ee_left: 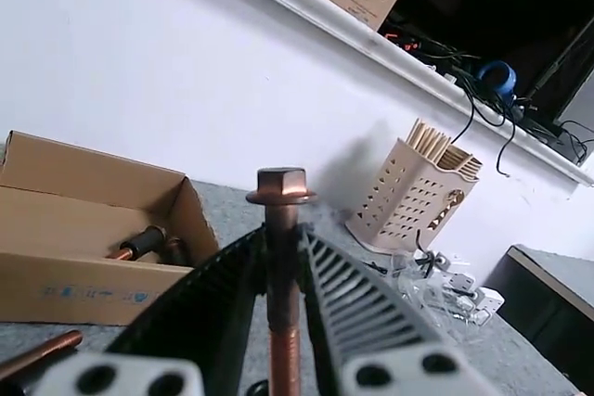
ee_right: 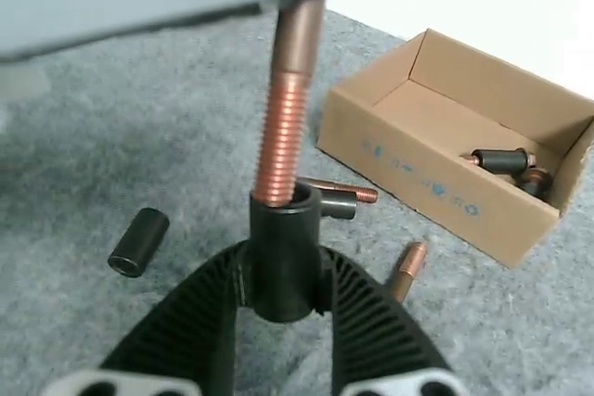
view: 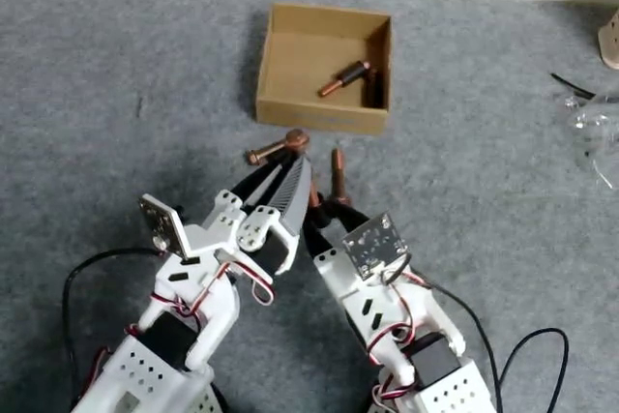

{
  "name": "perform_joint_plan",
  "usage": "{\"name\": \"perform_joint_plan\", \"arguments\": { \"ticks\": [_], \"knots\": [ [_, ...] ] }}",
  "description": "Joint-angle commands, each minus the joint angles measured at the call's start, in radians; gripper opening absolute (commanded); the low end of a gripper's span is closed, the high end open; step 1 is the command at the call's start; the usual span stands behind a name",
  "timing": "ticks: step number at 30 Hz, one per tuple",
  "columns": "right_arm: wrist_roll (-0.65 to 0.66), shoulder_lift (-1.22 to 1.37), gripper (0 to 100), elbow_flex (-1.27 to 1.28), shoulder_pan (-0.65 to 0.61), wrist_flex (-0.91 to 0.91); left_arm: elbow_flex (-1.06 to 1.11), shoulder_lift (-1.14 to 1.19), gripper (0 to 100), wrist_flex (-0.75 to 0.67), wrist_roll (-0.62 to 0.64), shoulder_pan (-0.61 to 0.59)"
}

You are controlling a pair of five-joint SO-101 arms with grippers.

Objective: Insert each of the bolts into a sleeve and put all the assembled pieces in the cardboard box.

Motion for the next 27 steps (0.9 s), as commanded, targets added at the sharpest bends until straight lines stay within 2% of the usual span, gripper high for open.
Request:
{"name": "perform_joint_plan", "arguments": {
  "ticks": [1,27],
  "knots": [
    [-0.003,-0.018,0.4,0.036,-0.013,-0.038,-0.005,-0.012,1,-0.005,0.006,0.015],
    [-0.003,-0.018,0.4,0.036,-0.019,-0.036,-0.008,-0.012,1,-0.005,0.006,-0.015]
  ]
}}
